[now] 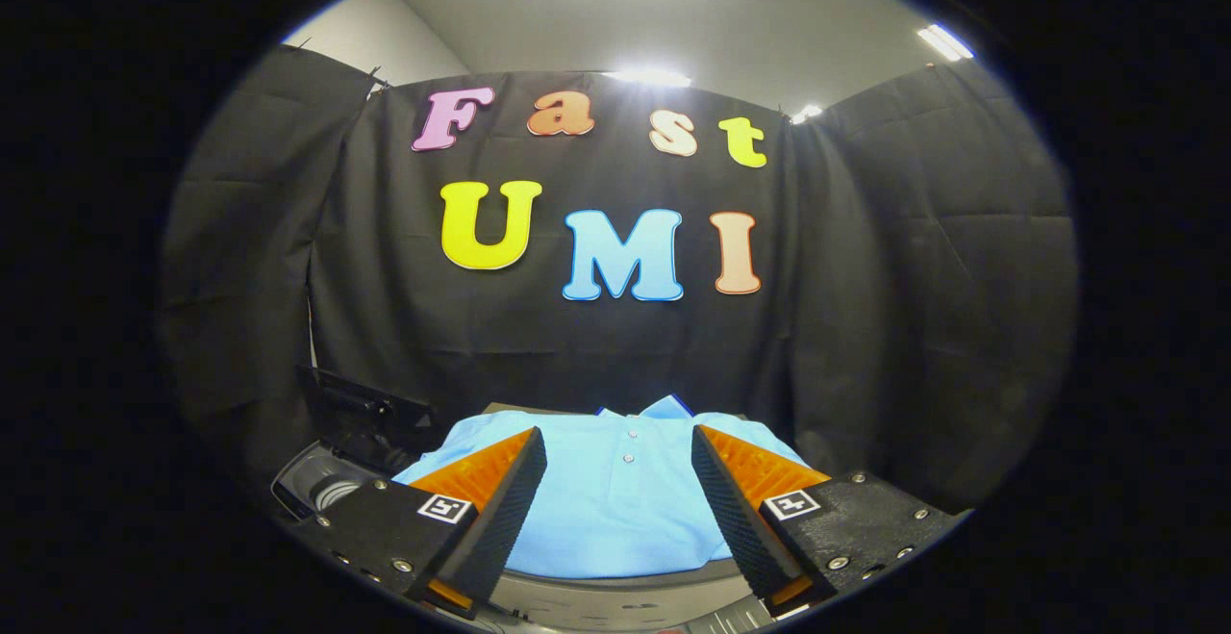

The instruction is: Put the clothes into the washing machine and then close the washing machine lid.

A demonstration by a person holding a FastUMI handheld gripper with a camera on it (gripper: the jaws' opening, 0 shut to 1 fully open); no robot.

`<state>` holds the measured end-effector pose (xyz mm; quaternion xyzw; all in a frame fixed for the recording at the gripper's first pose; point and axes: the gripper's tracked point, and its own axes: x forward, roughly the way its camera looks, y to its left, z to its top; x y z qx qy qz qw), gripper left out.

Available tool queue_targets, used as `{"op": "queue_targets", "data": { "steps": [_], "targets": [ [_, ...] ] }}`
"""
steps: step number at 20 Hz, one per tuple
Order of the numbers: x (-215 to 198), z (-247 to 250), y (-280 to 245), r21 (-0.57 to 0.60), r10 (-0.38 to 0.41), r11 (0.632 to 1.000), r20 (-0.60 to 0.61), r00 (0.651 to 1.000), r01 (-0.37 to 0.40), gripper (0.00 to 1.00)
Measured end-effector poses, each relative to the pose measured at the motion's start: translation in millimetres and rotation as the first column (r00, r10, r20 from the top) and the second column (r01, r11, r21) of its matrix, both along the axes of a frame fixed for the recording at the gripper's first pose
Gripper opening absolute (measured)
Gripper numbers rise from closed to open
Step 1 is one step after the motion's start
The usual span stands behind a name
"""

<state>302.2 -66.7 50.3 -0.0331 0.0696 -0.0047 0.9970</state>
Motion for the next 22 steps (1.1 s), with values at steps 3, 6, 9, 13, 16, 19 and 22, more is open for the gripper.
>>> {"op": "queue_targets", "data": {
  "steps": [3, 6, 9, 13, 16, 19, 22],
  "targets": [
    [24, -14, -7, -0.004, 0.001, 1.000, -0.059, 0.998, -0.001, 0.95],
    [46, -30, -7, -0.009, 0.018, 1.000, -0.127, 0.992, -0.019, 0.95],
    [66, -45, -10, -0.003, 0.020, 1.000, -0.186, 0.982, -0.021, 0.95],
    [87, -58, -16, -0.008, 0.015, 1.000, -0.241, 0.970, -0.017, 0.95],
    [99, -74, -19, -0.007, 0.014, 1.000, -0.304, 0.953, -0.017, 0.95],
    [104, -86, -16, 0.005, 0.033, 0.999, -0.347, 0.937, -0.033, 0.95],
    [106, -94, -15, 0.005, 0.040, 0.999, -0.376, 0.926, -0.042, 0.95]
  ]
}}
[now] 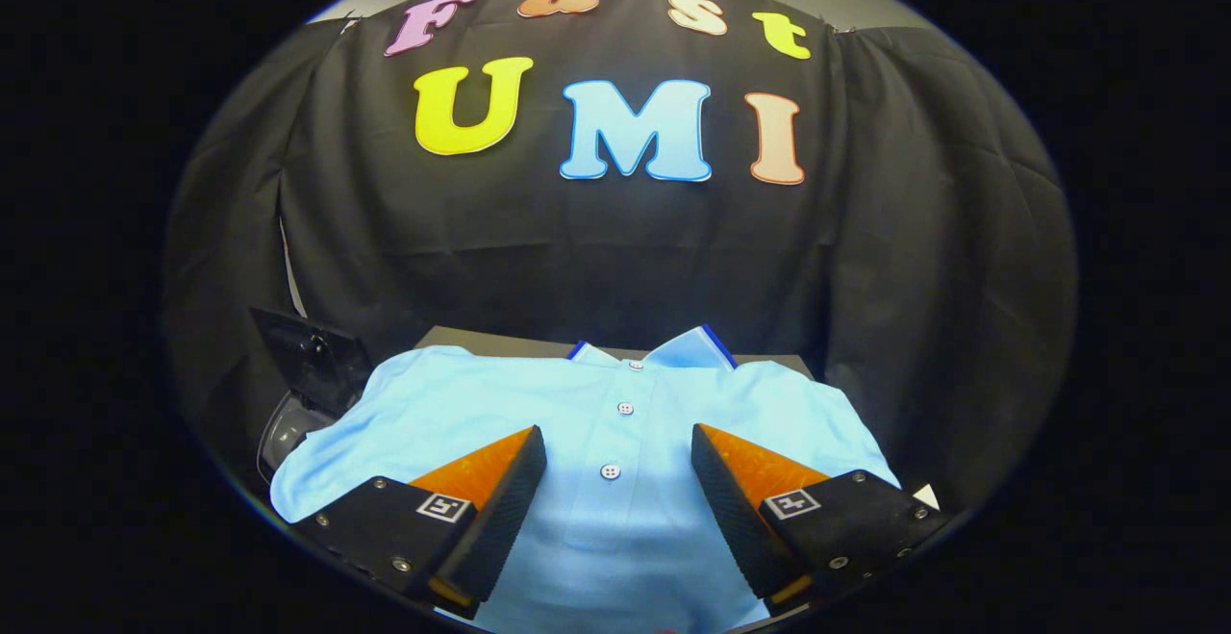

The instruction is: Put the clothes into the washing machine and then close the washing machine lid.

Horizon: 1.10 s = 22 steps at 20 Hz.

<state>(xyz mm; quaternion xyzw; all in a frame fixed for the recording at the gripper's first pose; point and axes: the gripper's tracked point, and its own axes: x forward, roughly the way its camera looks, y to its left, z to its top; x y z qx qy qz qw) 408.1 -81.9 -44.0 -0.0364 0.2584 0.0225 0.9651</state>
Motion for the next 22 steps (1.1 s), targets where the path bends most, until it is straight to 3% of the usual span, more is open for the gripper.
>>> {"op": "queue_targets", "data": {
  "steps": [8, 16, 18, 22],
  "targets": [
    [8, -23, 1, 0.041, 0.017, 0.999, -0.095, 0.995, -0.013, 0.95],
    [5, -25, -2, 0.076, -0.037, 0.996, -0.135, 0.990, 0.048, 0.89],
    [5, -26, 7, 0.090, -0.024, 0.995, -0.155, 0.988, 0.039, 0.82],
    [3, -26, 17, 0.137, -0.001, 0.990, -0.166, 0.986, 0.024, 0.40]
  ]
}}
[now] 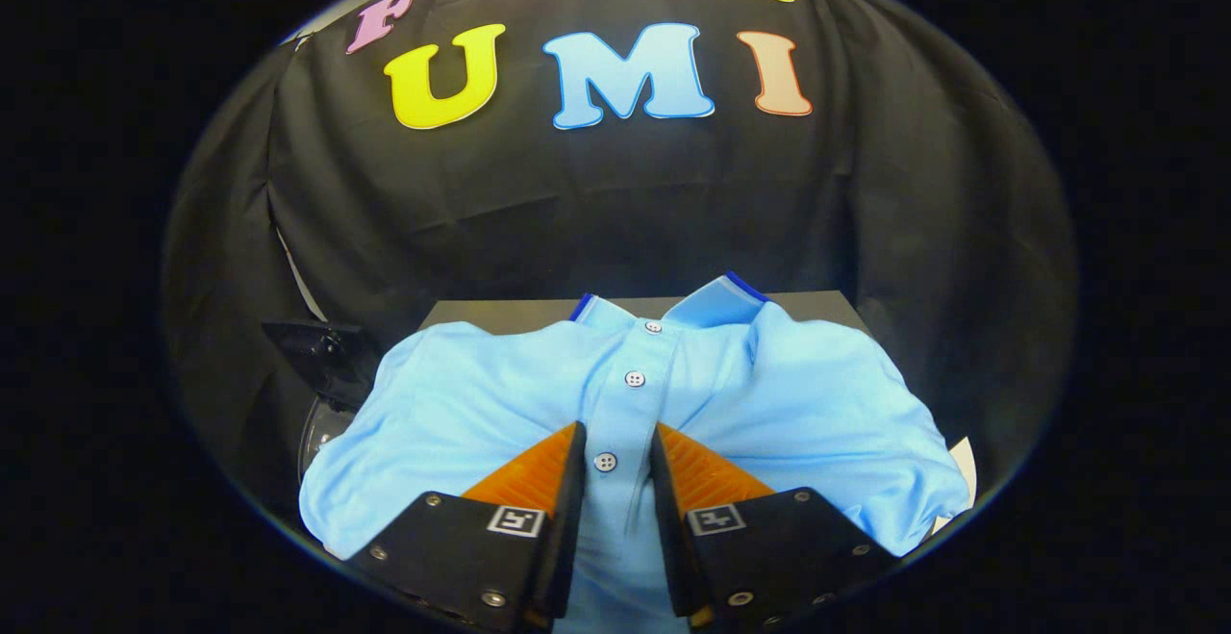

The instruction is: Put the clothes into the washing machine and then close the washing machine lid.

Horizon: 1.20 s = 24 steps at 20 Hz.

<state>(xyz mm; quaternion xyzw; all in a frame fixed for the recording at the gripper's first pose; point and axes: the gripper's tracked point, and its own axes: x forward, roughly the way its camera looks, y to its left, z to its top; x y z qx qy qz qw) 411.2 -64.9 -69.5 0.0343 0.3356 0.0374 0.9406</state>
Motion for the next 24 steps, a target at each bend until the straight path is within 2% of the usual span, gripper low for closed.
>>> {"op": "queue_targets", "data": {
  "steps": [1, 4, 6, 15, 24],
  "targets": [
    [0, 1, 1, -0.004, -0.001, 1.000, 0.007, 1.000, 0.001, 0.24],
    [-2, 4, 3, -0.040, 0.016, 0.999, 0.031, 0.999, -0.015, 0.12],
    [-2, 3, 1, -0.041, 0.000, 0.999, 0.059, 0.998, 0.002, 0.03],
    [-23, 51, 23, 0.055, -0.041, 0.998, 0.154, 0.987, 0.033, 0.00],
    [-42, 103, 97, 0.135, 0.006, 0.990, 0.244, 0.970, -0.040, 0.00]
  ]
}}
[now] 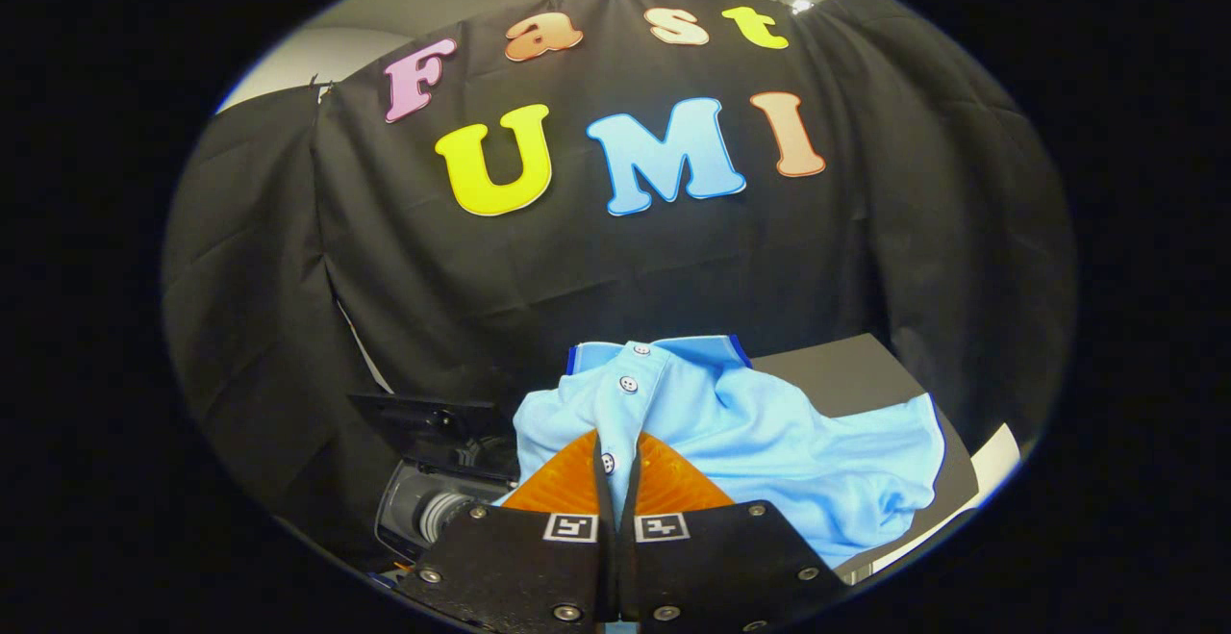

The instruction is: Put the clothes into the washing machine and then close the washing machine lid.

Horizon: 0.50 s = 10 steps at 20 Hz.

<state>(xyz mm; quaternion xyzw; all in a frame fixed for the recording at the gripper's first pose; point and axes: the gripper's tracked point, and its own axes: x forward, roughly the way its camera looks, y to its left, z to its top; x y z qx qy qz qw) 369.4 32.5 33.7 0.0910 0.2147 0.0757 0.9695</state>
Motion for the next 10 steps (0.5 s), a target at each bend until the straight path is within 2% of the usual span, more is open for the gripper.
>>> {"op": "queue_targets", "data": {
  "steps": [10],
  "targets": [
    [-12, 7, 107, 0.009, 0.114, 0.993, 0.014, 0.993, -0.114, 0.00]
  ]
}}
